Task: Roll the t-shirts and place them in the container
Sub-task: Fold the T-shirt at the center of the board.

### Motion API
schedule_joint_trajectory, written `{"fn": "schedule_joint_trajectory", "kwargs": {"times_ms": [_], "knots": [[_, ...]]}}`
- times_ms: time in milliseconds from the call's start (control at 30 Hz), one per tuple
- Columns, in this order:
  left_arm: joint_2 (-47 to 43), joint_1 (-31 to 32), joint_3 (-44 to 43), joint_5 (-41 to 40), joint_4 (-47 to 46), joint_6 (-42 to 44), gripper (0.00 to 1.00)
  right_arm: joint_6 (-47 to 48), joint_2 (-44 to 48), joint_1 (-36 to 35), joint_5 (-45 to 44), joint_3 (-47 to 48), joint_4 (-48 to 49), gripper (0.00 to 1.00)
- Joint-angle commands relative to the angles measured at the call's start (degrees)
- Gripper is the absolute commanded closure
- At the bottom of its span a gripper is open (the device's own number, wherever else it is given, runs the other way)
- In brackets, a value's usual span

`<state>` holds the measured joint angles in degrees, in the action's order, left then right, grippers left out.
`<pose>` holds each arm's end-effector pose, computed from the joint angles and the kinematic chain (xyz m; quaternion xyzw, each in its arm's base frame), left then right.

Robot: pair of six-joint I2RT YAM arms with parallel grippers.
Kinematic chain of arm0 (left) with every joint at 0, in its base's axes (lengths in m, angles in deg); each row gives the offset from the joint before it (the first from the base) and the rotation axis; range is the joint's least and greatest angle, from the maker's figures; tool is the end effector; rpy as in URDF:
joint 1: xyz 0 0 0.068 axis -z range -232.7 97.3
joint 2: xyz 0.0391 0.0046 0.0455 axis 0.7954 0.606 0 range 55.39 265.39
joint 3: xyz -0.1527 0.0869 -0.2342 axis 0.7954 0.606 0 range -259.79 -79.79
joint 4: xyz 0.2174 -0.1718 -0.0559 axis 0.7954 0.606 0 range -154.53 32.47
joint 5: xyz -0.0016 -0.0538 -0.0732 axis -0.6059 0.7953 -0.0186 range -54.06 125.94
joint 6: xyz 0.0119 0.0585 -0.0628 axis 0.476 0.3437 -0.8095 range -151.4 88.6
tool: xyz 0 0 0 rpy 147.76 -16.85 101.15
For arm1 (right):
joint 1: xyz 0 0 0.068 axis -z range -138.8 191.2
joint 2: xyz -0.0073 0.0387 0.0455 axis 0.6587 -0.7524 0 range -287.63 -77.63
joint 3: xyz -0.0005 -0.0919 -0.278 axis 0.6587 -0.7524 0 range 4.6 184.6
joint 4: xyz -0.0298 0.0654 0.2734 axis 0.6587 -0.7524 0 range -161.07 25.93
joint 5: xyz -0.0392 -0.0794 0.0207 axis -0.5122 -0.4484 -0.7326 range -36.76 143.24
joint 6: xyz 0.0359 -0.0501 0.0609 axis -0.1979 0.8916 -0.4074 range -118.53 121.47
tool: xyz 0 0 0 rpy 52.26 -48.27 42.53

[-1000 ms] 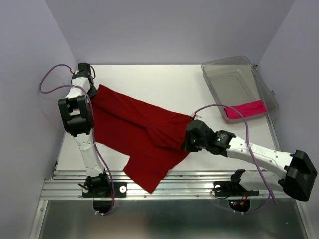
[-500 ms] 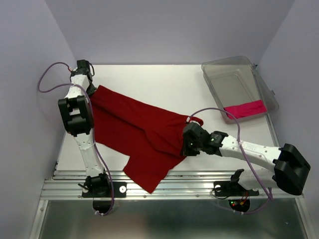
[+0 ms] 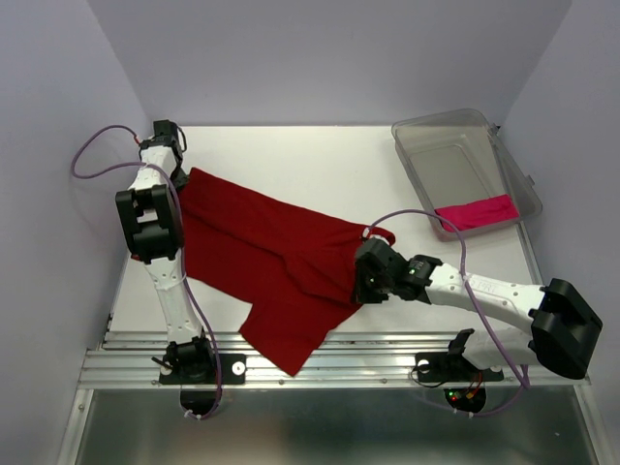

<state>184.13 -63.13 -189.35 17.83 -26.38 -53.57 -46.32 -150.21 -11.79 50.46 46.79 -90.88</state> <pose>0.5363 0.1229 0.1806 -0.3085 0.8972 0.1218 0.2917 0.1699 0.2193 0.1750 -0.0367 0.9584 0.2026 0.1979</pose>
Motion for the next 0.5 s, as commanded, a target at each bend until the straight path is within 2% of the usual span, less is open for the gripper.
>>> {"fn": "schedule_joint_trajectory", "kwargs": {"times_ms": [0, 167, 233, 267, 367, 467], "knots": [[-0.25, -0.2, -2.85, -2.02, 1.93, -0.5, 0.44, 1.47, -0.11, -0.53, -0.2, -0.54, -1.58, 0.73], [-2.1, 0.15, -5.66, -0.7, 2.19, 0.02, 0.42, 3.75, -1.51, -0.53, -1.35, -0.18, -5.27, 0.69], [-2.36, 1.03, -7.77, -0.53, 2.71, 0.46, 0.42, 5.68, -2.48, -0.53, -1.17, 0.51, -6.06, 0.55], [-2.36, 1.47, -8.47, -0.52, 3.07, 0.73, 0.42, 5.69, -2.92, -0.53, -1.17, 1.39, -7.46, 0.54], [-2.27, 3.48, -10.5, -0.52, 3.94, 1.61, 0.42, 4.64, -2.4, -0.53, -6.08, 3.85, -8.53, 0.57], [-2.71, 5.33, -10.59, -0.61, 3.95, 1.69, 0.42, 5.51, -1.6, -0.53, -4.69, 6.22, -5.73, 0.6]]}}
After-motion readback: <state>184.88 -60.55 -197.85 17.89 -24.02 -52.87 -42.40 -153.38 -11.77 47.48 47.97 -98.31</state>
